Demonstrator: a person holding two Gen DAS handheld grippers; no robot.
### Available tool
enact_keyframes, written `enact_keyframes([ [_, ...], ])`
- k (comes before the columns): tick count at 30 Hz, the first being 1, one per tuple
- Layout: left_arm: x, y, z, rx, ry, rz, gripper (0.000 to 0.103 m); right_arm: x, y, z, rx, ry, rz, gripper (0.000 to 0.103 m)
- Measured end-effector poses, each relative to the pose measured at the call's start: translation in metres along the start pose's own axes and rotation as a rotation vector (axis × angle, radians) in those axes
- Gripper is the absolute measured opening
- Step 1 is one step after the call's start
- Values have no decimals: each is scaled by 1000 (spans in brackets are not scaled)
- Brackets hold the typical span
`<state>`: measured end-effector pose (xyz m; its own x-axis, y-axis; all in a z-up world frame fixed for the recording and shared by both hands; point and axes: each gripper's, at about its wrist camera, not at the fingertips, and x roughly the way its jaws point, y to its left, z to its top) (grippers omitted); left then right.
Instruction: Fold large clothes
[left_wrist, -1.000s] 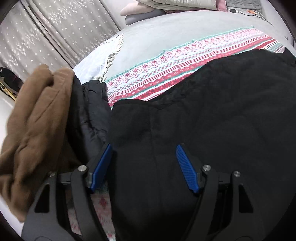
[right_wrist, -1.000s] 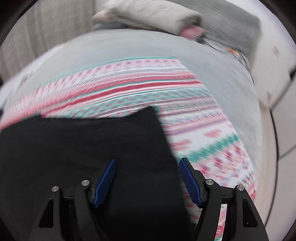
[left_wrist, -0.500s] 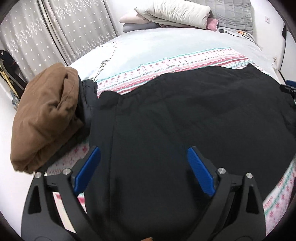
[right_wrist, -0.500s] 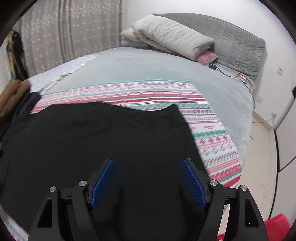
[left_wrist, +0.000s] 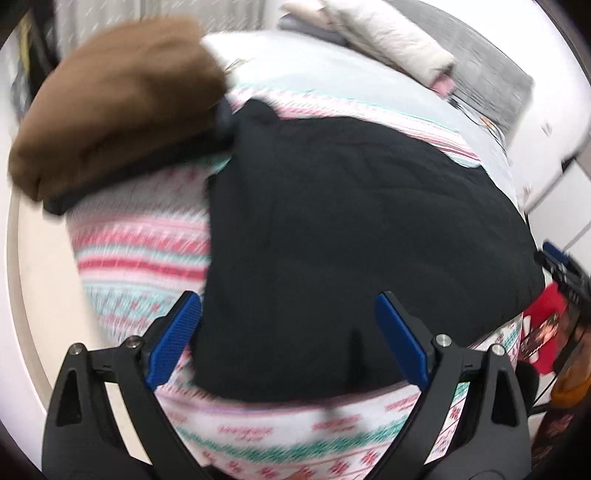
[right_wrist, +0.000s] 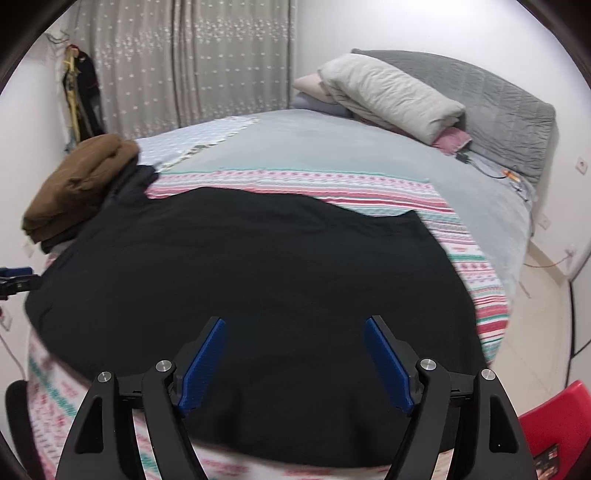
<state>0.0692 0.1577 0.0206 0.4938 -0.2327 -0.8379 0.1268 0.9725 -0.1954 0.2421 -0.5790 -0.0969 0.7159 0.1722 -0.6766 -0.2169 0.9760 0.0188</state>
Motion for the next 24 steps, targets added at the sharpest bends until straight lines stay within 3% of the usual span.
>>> enact_keyframes([
  [6, 26, 45, -16, -212, 93, -214, 95, 11, 35, -7, -40, 22, 64, 79],
  [11, 51, 53, -23, -293, 154, -341, 95, 18, 56, -13, -52, 38, 99, 79],
  [16, 62, 49, -34, -378, 154, -480, 95, 24, 70, -21, -67, 50, 103, 79],
  [19, 70, 45, -38, -438, 111, -496, 95, 26, 74, -25, -50, 54, 118, 79],
  [22, 74, 36, -38, -497, 17, -451, 94, 31, 78, -25, -23, 56, 152, 79],
  [23, 74, 30, -36, -504, -7, -430, 89, 32, 79, -25, -12, 54, 167, 79],
  [24, 74, 25, -35, -506, -37, -392, 73, 33, 81, -25, 3, 47, 182, 79],
])
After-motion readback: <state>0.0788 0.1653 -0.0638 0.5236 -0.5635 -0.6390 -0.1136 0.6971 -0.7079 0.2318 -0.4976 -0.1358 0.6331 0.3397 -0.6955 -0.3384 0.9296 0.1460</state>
